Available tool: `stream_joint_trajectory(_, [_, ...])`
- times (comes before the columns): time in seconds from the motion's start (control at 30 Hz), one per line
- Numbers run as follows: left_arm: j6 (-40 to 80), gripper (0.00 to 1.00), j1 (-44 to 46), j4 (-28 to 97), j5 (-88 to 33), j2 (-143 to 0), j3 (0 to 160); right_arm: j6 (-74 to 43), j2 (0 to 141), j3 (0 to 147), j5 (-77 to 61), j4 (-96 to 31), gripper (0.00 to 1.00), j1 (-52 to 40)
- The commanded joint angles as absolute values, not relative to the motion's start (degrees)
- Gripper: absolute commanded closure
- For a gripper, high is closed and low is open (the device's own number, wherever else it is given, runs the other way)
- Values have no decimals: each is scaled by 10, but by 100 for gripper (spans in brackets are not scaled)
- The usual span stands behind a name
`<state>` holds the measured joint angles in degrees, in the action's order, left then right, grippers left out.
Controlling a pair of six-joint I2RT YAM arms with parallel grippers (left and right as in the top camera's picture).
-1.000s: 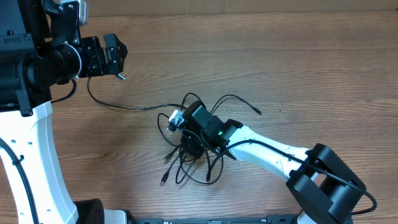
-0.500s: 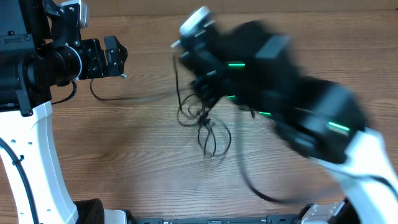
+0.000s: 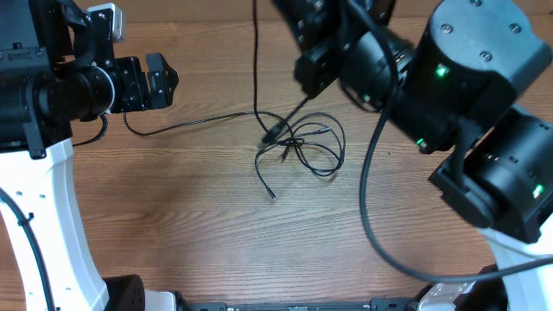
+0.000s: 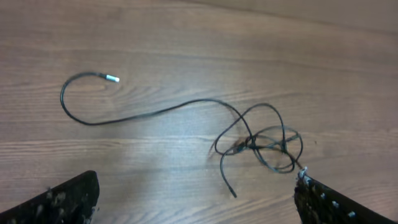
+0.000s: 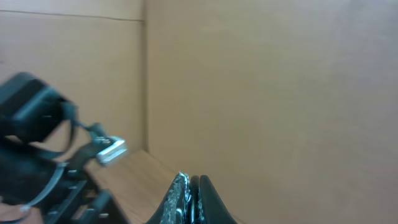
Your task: Untangle cables
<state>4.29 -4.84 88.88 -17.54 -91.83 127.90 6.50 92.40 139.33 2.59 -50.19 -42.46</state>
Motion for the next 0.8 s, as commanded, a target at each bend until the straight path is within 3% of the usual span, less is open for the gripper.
stream_joint_trajectory(0.0, [0, 0, -44, 905, -234, -942, 1286, 73, 908, 1397, 62, -517, 96, -346])
stream_joint_trajectory(0.17, [-63, 0, -27, 894, -383, -958, 1286, 73, 891, 1397, 33, -543, 96, -272])
stream_joint_trajectory(0.3, [-163, 0, 48, 859, -507, -981, 1286, 74, 867, 1397, 34, -552, 95, -248])
stream_joint_trajectory(0.33, [-219, 0, 106, 850, -518, -1003, 1286, 76, 860, 1396, 34, -560, 94, -246])
stream_joint_trajectory(0.47, [-300, 0, 187, 841, -527, -1051, 1286, 76, 856, 1396, 34, -579, 94, -246])
stream_joint_trajectory(0.77, [-352, 1, 270, 803, -508, -1132, 1286, 79, 852, 1396, 33, -629, 94, -246])
